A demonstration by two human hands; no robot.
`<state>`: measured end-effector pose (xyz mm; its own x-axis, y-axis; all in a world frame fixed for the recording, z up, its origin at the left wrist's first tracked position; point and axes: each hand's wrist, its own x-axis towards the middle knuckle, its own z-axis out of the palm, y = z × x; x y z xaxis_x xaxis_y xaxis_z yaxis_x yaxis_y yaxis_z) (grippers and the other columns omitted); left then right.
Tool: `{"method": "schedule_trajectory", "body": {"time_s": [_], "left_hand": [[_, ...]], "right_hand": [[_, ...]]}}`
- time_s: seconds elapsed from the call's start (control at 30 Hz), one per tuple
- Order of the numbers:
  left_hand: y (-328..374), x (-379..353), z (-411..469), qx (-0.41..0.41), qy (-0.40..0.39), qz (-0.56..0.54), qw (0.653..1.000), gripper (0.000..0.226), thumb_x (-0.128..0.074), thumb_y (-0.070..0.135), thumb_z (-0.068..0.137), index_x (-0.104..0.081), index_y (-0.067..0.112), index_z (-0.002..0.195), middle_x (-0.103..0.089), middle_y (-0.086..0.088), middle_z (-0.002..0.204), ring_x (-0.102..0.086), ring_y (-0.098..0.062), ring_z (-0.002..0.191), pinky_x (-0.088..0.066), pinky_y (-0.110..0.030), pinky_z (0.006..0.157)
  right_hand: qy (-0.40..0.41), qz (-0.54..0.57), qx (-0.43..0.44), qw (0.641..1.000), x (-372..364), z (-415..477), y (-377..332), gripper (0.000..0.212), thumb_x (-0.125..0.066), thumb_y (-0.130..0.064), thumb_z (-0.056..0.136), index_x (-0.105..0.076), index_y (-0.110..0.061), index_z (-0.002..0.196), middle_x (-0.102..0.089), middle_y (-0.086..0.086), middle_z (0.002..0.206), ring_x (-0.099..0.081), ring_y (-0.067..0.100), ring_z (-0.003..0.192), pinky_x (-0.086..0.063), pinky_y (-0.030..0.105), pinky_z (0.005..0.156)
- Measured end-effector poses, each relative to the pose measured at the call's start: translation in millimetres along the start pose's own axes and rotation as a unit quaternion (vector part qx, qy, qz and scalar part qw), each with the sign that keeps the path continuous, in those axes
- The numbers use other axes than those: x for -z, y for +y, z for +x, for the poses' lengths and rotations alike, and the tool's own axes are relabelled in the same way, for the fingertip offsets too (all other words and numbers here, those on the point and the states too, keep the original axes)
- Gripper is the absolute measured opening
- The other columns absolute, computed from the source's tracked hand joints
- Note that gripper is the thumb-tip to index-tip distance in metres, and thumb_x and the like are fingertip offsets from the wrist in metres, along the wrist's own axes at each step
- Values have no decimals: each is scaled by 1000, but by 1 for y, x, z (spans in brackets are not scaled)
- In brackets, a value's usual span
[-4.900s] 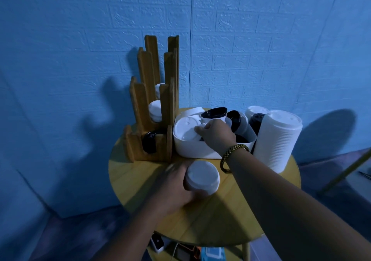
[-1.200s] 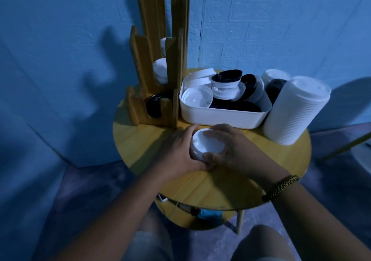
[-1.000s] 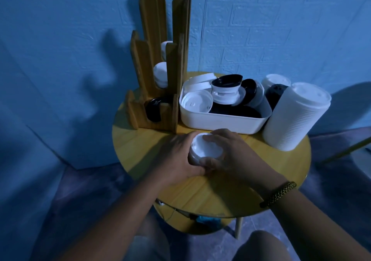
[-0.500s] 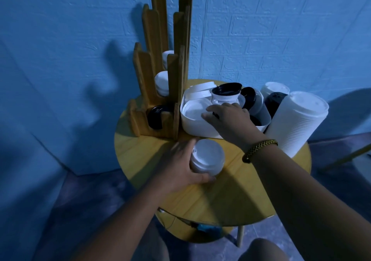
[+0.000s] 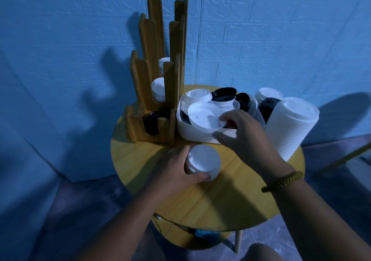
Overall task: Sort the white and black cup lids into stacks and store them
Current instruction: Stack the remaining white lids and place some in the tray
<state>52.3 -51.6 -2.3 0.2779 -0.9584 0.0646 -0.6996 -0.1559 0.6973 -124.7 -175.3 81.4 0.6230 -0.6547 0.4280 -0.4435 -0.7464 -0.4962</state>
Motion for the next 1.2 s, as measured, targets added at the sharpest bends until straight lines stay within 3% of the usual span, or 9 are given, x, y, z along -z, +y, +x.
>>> {"method": "schedule_trajectory", "body": {"time_s": [0.17,0.3,0.47,0.67,0.8,0.9,0.97,1.07,1.2], "left_hand": [[0,-1,0,-13,0,-4,1000,86,-71,78,65,-44,44,139,-54,19,129,-52,-5,116,-53,-37,90],[1,-1,-1,-19,2,-5,1000,77,-77,68,72,-46,41,138,-51,19,122,-50,-3,113,-48,-29,87],[0,2,-1,-4,-14,-3,1000,92,-69,78,66,-39,42,145,-47,16,137,-47,-8,122,-51,-39,95],[1,1,-1,-9,-7,-9,1000,86,-71,76,66,-41,46,142,-49,19,138,-46,-7,125,-50,-41,99],[1,-1,-1,-8,-3,-6,1000,84,-77,67,73,-40,44,145,-48,17,140,-45,-8,126,-48,-39,100],[1,-1,-2,-10,4,-6,1000,83,-78,64,75,-39,44,145,-46,19,140,-44,-6,126,-47,-35,97],[2,-1,-3,-11,4,-4,1000,83,-79,62,76,-38,43,147,-44,20,139,-42,-4,124,-43,-31,95],[2,0,-3,-12,5,3,1000,83,-79,61,77,-38,42,147,-44,20,139,-41,-4,123,-42,-30,95],[3,0,-3,-13,5,5,1000,83,-79,59,77,-39,41,147,-43,19,138,-40,-2,120,-40,-28,93]], "right_hand": [[-19,-7,19,1000,3,-42,9,41,-60,-66,84,-54,-25,86,-47,-10,74,-46,7,66,-34,20,54],[-59,54,-7,997,-11,-59,22,46,-45,-65,93,-57,-21,89,-49,-7,85,-51,10,78,-38,17,63],[3,280,-201,939,-10,-70,16,31,-52,-42,95,-61,-18,113,-69,4,83,-67,16,69,-53,34,58],[-2,158,-365,918,-7,-83,25,30,-48,-47,101,-56,-19,112,-71,4,67,-66,16,57,-50,33,53],[-89,-31,-355,930,2,-82,25,51,-37,-62,98,-58,-16,91,-64,1,77,-64,20,75,-52,37,68],[-138,-140,-362,911,13,-79,25,42,-39,-46,103,-61,-10,103,-62,4,93,-64,29,96,-47,33,73],[-105,-129,-295,941,20,-84,29,31,-47,-40,102,-58,-20,122,-62,4,115,-62,21,99,-51,30,76],[-226,-30,-153,962,26,-90,29,61,-66,-32,92,-37,-42,144,-22,-18,155,-30,4,136,-37,25,105],[-250,-57,-88,962,17,-93,30,66,-68,-34,91,-35,-42,147,-18,-27,155,-14,-1,143,-23,23,114]]}}
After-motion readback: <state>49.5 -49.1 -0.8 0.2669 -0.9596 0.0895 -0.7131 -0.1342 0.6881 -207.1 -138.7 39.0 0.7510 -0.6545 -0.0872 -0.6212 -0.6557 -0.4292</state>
